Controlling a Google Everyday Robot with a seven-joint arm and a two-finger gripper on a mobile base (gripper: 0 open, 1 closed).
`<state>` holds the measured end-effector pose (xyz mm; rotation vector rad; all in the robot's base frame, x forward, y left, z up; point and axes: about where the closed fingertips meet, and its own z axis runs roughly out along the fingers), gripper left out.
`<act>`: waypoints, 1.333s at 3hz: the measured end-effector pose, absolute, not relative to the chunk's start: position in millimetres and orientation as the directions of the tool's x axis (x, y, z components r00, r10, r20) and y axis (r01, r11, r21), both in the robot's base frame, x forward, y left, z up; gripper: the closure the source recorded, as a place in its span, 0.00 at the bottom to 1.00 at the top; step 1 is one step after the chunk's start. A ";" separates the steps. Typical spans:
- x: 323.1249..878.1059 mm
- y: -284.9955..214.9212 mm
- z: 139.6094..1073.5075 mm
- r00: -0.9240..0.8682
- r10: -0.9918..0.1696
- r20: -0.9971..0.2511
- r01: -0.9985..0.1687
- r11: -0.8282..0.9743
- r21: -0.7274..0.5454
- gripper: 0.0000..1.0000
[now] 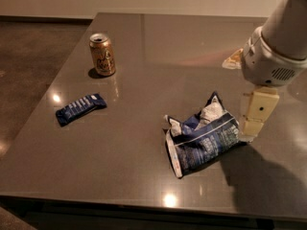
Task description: Pick blue chip bag
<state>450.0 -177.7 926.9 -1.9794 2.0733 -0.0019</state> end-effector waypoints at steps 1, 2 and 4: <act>449.3 -156.5 895.9 0.070 -0.976 -0.206 -0.991 -0.044 -0.130 0.00; 444.0 -146.7 879.6 0.129 -0.969 -0.209 -0.990 -0.113 -0.087 0.00; 443.2 -136.8 854.5 0.195 -0.962 -0.192 -0.981 -0.190 -0.041 0.18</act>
Offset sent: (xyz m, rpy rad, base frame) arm -0.0144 0.0402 -0.0670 0.0058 0.1664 0.2672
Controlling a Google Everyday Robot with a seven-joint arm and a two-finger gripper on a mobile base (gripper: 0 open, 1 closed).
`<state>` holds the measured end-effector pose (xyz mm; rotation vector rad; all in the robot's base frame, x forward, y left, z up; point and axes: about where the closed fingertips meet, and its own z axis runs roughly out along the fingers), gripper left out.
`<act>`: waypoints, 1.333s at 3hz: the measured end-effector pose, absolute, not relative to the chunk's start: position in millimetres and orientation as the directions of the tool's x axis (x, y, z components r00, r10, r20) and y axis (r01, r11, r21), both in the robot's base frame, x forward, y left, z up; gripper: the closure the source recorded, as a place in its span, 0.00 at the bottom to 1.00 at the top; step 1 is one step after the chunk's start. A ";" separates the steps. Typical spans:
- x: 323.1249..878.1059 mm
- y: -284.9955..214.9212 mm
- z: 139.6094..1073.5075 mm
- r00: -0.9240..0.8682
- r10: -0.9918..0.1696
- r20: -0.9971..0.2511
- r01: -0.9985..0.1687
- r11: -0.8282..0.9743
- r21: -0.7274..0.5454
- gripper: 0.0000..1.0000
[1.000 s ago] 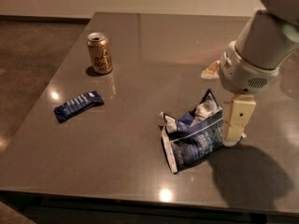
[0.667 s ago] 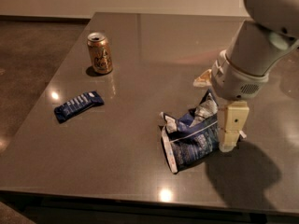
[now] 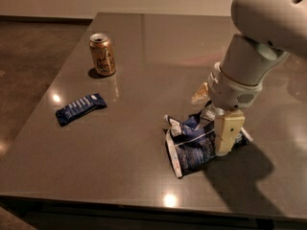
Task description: Pick blue chip bag
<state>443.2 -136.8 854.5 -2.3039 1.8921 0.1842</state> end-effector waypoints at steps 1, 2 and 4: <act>446.5 -136.9 853.0 0.206 -0.960 -0.190 -0.979 -0.202 -0.041 0.42; 448.6 -136.1 857.4 0.219 -0.956 -0.196 -0.976 -0.213 -0.052 0.65; 447.4 -123.9 894.5 0.269 -0.937 -0.222 -0.961 -0.248 -0.118 1.00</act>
Offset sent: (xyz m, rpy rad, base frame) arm 0.0067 -0.0002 0.0077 0.0134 -0.0105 0.0368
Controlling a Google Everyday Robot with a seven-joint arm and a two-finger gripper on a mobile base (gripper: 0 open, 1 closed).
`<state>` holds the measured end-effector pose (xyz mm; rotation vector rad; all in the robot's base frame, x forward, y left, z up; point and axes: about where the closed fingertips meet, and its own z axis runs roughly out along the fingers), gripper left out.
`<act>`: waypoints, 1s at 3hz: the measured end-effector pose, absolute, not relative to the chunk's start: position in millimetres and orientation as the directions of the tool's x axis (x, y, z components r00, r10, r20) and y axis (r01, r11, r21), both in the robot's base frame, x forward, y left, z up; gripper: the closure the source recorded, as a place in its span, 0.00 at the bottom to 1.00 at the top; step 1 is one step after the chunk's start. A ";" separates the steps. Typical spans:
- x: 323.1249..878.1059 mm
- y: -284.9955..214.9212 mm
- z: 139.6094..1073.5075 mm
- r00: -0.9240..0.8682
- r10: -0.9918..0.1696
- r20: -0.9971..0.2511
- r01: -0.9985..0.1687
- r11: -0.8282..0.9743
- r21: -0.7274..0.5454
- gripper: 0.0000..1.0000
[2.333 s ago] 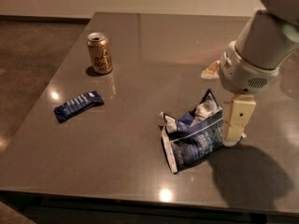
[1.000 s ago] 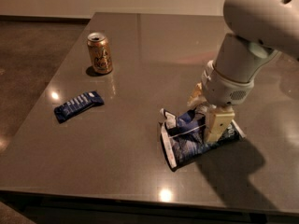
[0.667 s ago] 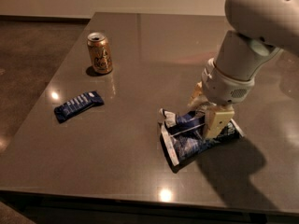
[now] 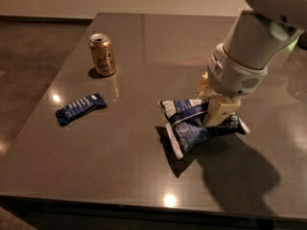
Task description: Pick blue chip bag
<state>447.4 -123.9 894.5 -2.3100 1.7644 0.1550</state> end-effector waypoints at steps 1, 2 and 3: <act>447.1 -117.0 923.6 0.298 -0.918 -0.261 -0.952 -0.267 -0.150 1.00; 450.7 -110.5 952.5 0.325 -0.895 -0.305 -0.943 -0.281 -0.181 1.00; 459.1 -103.0 975.6 0.347 -0.878 -0.329 -0.932 -0.283 -0.227 1.00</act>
Offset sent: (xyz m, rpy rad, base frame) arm 0.0026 0.0162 0.0945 0.1624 -0.0327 0.0821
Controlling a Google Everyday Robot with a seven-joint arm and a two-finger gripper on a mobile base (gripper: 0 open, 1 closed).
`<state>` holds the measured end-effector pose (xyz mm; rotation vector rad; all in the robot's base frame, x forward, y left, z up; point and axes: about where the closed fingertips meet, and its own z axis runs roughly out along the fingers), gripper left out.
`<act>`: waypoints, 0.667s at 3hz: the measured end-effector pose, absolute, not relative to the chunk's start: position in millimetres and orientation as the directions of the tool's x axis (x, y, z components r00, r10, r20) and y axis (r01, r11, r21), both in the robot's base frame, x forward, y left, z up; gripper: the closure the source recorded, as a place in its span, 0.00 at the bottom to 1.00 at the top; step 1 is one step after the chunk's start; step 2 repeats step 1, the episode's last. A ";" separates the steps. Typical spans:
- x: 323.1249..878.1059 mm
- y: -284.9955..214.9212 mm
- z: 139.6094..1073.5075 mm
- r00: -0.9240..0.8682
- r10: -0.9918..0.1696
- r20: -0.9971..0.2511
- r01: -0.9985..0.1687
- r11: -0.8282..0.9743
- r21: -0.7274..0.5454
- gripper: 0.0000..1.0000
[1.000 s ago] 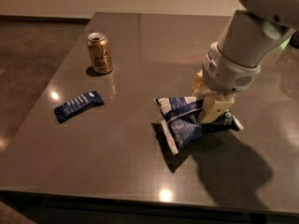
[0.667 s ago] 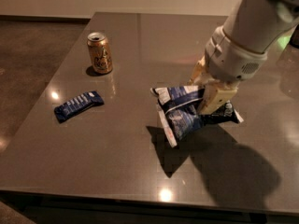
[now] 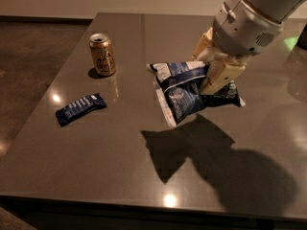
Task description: Pick blue chip bag
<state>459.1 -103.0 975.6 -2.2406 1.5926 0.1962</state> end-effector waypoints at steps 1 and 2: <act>459.7 -102.5 975.7 0.347 -0.878 -0.329 -0.932 -0.282 -0.229 1.00; 459.7 -102.5 975.7 0.347 -0.878 -0.329 -0.932 -0.282 -0.229 1.00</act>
Offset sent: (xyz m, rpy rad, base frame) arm 0.0000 0.0000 0.0000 0.0000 0.0000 0.0000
